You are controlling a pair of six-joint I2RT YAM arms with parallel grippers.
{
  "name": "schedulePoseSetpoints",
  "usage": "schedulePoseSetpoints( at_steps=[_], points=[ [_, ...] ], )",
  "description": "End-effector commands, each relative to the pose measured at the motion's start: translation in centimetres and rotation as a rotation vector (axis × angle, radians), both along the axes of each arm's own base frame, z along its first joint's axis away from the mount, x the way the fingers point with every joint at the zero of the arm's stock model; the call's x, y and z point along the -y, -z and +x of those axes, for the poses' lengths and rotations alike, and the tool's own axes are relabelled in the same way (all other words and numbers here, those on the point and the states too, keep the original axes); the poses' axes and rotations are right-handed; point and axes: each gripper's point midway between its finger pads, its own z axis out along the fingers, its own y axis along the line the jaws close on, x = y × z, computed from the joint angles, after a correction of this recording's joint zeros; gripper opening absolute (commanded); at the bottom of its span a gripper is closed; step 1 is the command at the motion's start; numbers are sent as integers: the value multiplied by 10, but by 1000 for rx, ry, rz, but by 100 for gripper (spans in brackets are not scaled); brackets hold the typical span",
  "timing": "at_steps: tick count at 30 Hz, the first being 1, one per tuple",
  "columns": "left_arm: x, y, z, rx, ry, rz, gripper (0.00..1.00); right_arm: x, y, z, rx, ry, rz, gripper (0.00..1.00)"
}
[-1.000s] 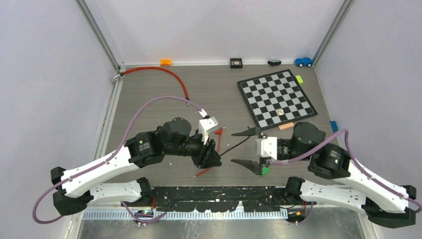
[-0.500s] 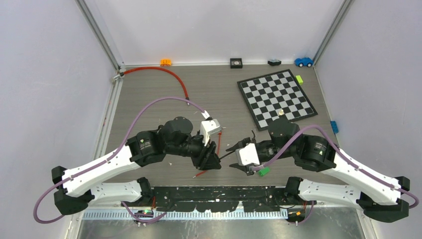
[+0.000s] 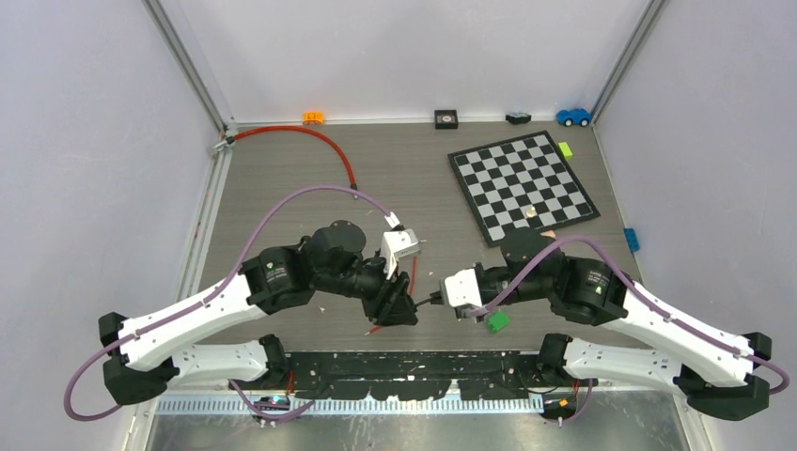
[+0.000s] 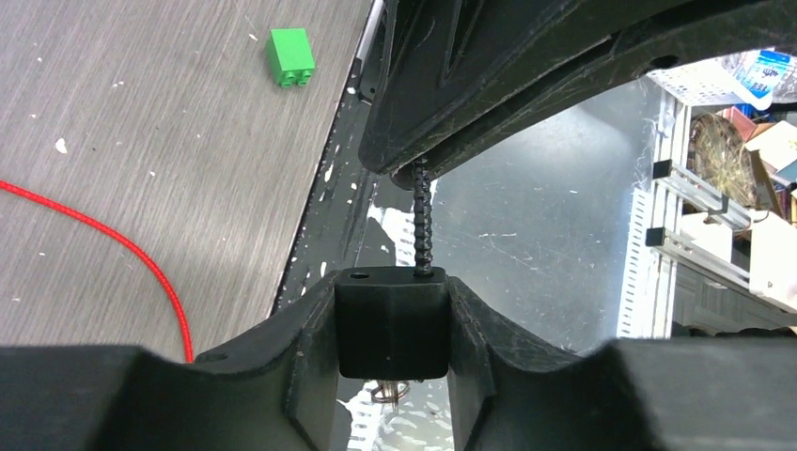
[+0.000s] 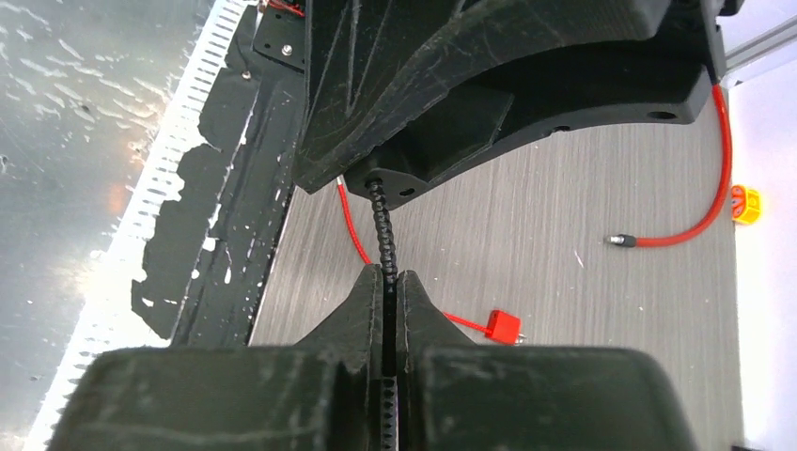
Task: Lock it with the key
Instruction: Pick up the lock from the center of the board.
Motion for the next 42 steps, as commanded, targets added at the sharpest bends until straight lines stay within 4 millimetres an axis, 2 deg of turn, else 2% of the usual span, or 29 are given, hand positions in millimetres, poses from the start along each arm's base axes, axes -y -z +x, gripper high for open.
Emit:
schedulePoseSetpoints(
  at_steps=[1, 3, 4, 5, 8, 15, 20, 25, 34, 42],
  points=[
    [0, -26, -1, 65, 34, -81, 56, -8, -32, -1, -98, 69, 118, 1],
    [-4, -27, 3, 95, 13, -77, 79, -8, -36, -2, -152, 91, 113, 1],
    [-6, -30, 5, 113, 1, -79, 87, -7, -36, -2, -171, 104, 104, 1],
    [-9, -32, 7, 132, -11, -81, 92, -7, -36, -2, -189, 116, 96, 1],
    [-19, -40, 11, 189, -30, -90, 94, -6, -34, -2, -237, 145, 77, 1],
    [-41, -59, 8, 299, -7, -109, 87, -5, -39, -6, -380, 214, 29, 1],
    [-48, -65, 5, 326, 20, -103, 82, -9, -35, -12, -462, 222, -44, 1],
    [-40, -56, 5, 306, 40, -80, 79, -16, -37, -19, -512, 181, -59, 1],
    [-28, -46, 6, 277, 69, -51, 67, -18, -45, -25, -535, 155, -28, 1],
    [-19, -45, 0, 247, 102, -84, 55, -19, -48, -25, -540, 157, 5, 1]
  ],
)
